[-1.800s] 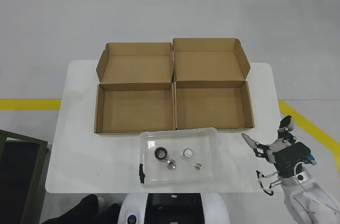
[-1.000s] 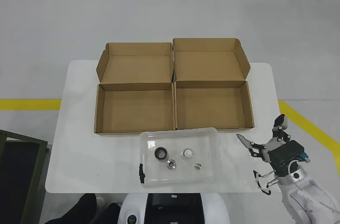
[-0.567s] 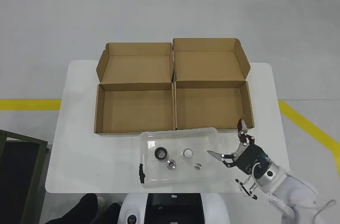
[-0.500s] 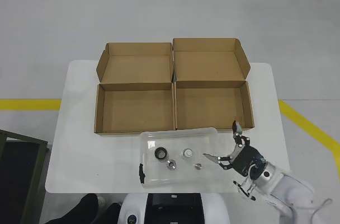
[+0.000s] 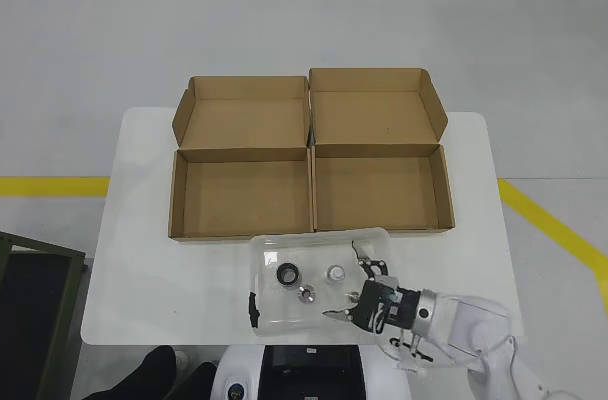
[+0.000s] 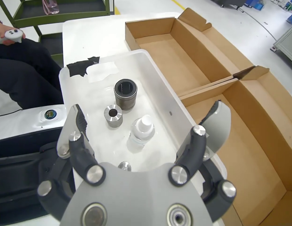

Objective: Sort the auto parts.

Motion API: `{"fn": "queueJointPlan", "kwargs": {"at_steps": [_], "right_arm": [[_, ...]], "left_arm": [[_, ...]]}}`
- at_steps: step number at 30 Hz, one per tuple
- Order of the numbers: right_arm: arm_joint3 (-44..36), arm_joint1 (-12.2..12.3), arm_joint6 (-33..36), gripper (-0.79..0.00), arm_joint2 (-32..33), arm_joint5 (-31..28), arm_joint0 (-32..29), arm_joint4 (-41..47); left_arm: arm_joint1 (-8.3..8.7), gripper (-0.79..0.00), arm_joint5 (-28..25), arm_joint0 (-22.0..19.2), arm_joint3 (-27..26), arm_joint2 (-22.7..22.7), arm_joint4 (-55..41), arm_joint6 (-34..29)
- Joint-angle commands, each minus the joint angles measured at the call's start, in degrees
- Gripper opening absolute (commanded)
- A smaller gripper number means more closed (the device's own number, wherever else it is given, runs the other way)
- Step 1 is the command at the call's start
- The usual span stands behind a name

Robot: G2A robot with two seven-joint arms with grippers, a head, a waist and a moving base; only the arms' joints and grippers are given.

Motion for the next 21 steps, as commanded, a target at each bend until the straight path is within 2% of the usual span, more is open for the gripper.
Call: {"fn": "queueJointPlan", "kwargs": {"at_steps": [1, 8, 19, 21], "right_arm": [[0.99, 0.09, 0.95, 0.000, -0.67, -0.60, 0.65, 0.27], [3.64, 0.41, 5.11, 0.000, -2.24, -1.68, 2.94, 1.95], [7.32, 0.64, 10.90, 0.000, -4.40, 0.92, 7.08, 3.14], [7.54, 0.69, 11.57, -0.092, -4.92, 1.27, 7.63, 2.69]], "left_arm": [[0.00, 0.000, 0.00, 0.00, 0.00, 0.00, 0.00, 0.00], [0.00, 0.000, 0.00, 0.00, 0.00, 0.00, 0.00, 0.00], [0.00, 0.000, 0.00, 0.00, 0.00, 0.00, 0.00, 0.00], [0.00, 0.000, 0.00, 0.00, 0.00, 0.00, 0.00, 0.00]]}}
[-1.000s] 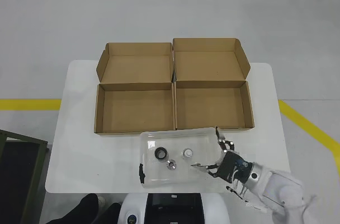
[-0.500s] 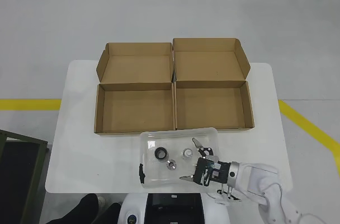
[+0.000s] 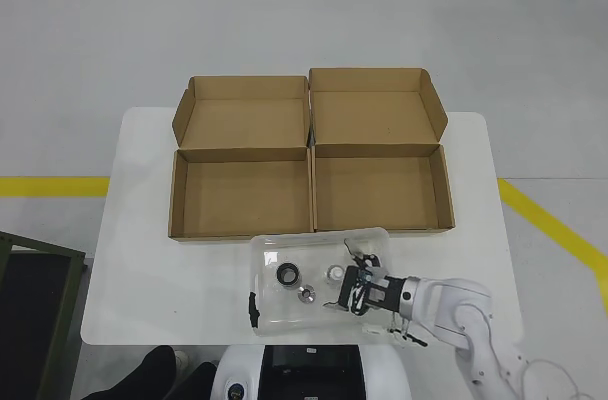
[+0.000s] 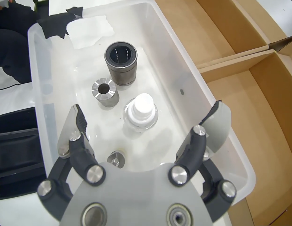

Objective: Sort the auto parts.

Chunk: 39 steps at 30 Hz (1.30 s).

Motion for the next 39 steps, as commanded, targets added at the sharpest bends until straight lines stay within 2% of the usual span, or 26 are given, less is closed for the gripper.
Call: {"fn": "queueJointPlan", "kwargs": {"at_steps": [1, 3, 7, 12, 15, 25, 31, 39], "right_arm": [[0.18, 0.05, 0.41, -0.157, -0.45, 0.38, 0.38, -0.16], [0.27, 0.11, 0.89, -0.286, -0.76, 0.79, 0.60, -0.29], [0.86, 0.30, 1.70, -0.394, -1.04, 1.24, 1.05, -0.41], [1.48, 0.54, 2.32, -0.493, -1.53, 0.97, 1.33, -0.12], [1.04, 0.73, 2.29, -0.782, -1.64, 0.48, 1.30, 0.44], [-5.57, 1.60, 0.33, -0.785, 1.09, -1.27, -0.41, 6.07], [-7.70, 1.69, -5.13, -0.785, 1.79, 0.44, -0.58, 11.91], [-9.16, 1.26, -12.76, -0.785, -0.64, 3.68, 1.00, 18.99]], "left_arm": [[0.00, 0.000, 0.00, 0.00, 0.00, 0.00, 0.00, 0.00], [0.00, 0.000, 0.00, 0.00, 0.00, 0.00, 0.00, 0.00], [0.00, 0.000, 0.00, 0.00, 0.00, 0.00, 0.00, 0.00], [0.00, 0.000, 0.00, 0.00, 0.00, 0.00, 0.00, 0.00], [0.00, 0.000, 0.00, 0.00, 0.00, 0.00, 0.00, 0.00], [0.00, 0.000, 0.00, 0.00, 0.00, 0.00, 0.00, 0.00], [0.00, 0.000, 0.00, 0.00, 0.00, 0.00, 0.00, 0.00], [0.00, 0.000, 0.00, 0.00, 0.00, 0.00, 0.00, 0.00]]}}
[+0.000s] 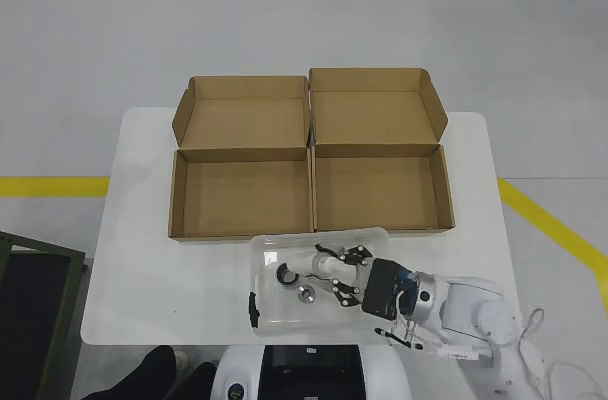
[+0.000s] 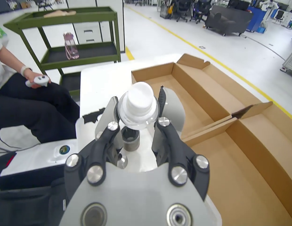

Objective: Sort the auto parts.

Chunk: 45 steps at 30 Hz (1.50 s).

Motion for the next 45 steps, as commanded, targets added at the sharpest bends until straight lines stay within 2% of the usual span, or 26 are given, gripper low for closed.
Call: {"fn": "queueJointPlan", "kwargs": {"at_steps": [1, 11, 21, 35, 45], "right_arm": [[-0.29, -0.14, -1.94, -0.785, -0.69, 0.70, 0.66, 2.24], [-0.98, -1.36, -9.47, -0.785, -2.75, 10.26, 5.78, 13.13], [-2.80, -1.99, -13.51, -0.785, -1.30, 14.39, 9.06, 20.30], [-2.58, -2.39, -15.92, -0.785, 0.15, 15.19, 10.43, 21.20], [1.98, -2.24, -9.32, -0.785, -1.66, 14.36, 10.81, 13.70]], "left_arm": [[0.00, 0.000, 0.00, 0.00, 0.00, 0.00, 0.00, 0.00], [0.00, 0.000, 0.00, 0.00, 0.00, 0.00, 0.00, 0.00], [0.00, 0.000, 0.00, 0.00, 0.00, 0.00, 0.00, 0.00], [0.00, 0.000, 0.00, 0.00, 0.00, 0.00, 0.00, 0.00], [0.00, 0.000, 0.00, 0.00, 0.00, 0.00, 0.00, 0.00]]}}
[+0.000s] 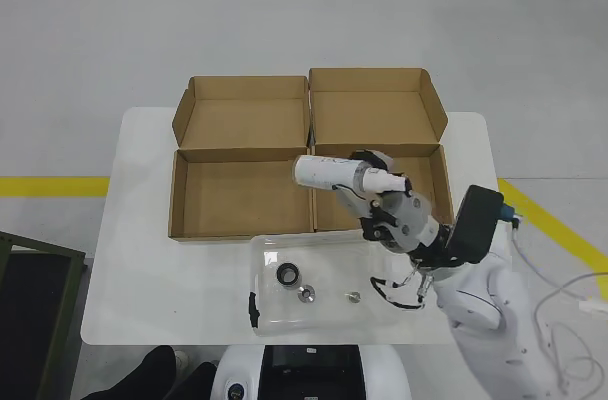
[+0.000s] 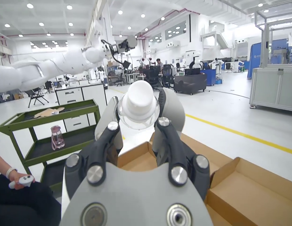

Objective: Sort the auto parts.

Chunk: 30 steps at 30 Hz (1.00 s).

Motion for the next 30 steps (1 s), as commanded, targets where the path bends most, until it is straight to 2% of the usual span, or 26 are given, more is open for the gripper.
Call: {"fn": "queueJointPlan", "kwargs": {"at_steps": [1, 9, 22, 30], "right_arm": [[1.05, 0.07, 2.48, -0.785, -0.61, -0.43, -0.03, -0.63], [7.08, 0.41, 9.69, -0.785, -1.42, -0.33, 0.78, -7.19], [15.48, 1.09, 16.53, -0.785, 0.42, 1.00, 4.37, -18.54], [22.64, 0.77, 21.23, -0.785, -1.51, 0.60, 9.48, -17.69]], "left_arm": [[0.00, 0.000, 0.00, 0.00, 0.00, 0.00, 0.00, 0.00], [0.00, 0.000, 0.00, 0.00, 0.00, 0.00, 0.00, 0.00], [0.00, 0.000, 0.00, 0.00, 0.00, 0.00, 0.00, 0.00], [0.00, 0.000, 0.00, 0.00, 0.00, 0.00, 0.00, 0.00]]}}
